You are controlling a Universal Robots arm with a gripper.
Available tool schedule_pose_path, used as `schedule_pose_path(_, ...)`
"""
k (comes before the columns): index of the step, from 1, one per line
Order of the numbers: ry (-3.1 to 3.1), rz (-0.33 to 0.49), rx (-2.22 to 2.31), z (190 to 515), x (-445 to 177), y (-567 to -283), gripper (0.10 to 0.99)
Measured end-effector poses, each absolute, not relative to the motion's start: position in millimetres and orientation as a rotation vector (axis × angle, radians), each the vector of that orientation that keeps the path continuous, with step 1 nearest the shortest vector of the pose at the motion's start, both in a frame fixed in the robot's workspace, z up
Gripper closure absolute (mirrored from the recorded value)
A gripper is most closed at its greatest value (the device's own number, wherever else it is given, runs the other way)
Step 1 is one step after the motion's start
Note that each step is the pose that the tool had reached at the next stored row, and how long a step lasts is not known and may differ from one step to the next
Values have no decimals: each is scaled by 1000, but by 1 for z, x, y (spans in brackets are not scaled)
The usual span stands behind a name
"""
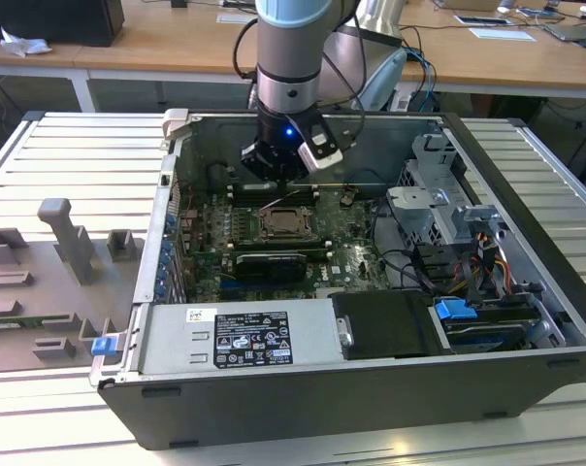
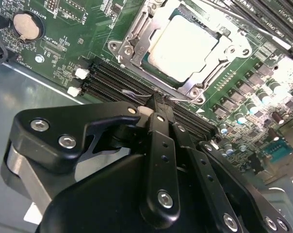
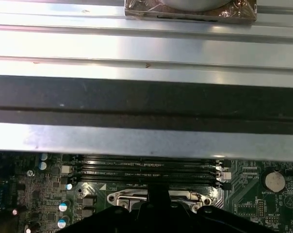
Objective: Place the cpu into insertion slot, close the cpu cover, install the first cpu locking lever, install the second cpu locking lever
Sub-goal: 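Install the first cpu locking lever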
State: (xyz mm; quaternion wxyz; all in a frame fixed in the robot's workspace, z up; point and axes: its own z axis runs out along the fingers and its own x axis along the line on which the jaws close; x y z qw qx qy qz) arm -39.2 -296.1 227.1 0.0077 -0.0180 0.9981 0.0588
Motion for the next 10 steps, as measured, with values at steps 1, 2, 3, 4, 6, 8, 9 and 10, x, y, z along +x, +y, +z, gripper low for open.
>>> schedule_pose_path(1, 3120, 184, -56, 227, -39, -296, 980)
schedule_pose_path(2, 3120, 184, -56, 227, -38, -295, 980)
schedule_pose_path(3, 3120, 184, -56, 226, -38, -295, 980)
schedule_pose_path(4, 3120, 184, -56, 226, -37, -294, 980)
schedule_pose_path(6, 3120, 184, -56, 225, -35, -292, 980)
schedule_pose_path(8, 3120, 184, -56, 225, -34, -291, 980)
schedule_pose_path(9, 3120, 184, -56, 224, -33, -291, 980)
schedule_pose_path(10, 3120, 184, -56, 224, -32, -290, 980)
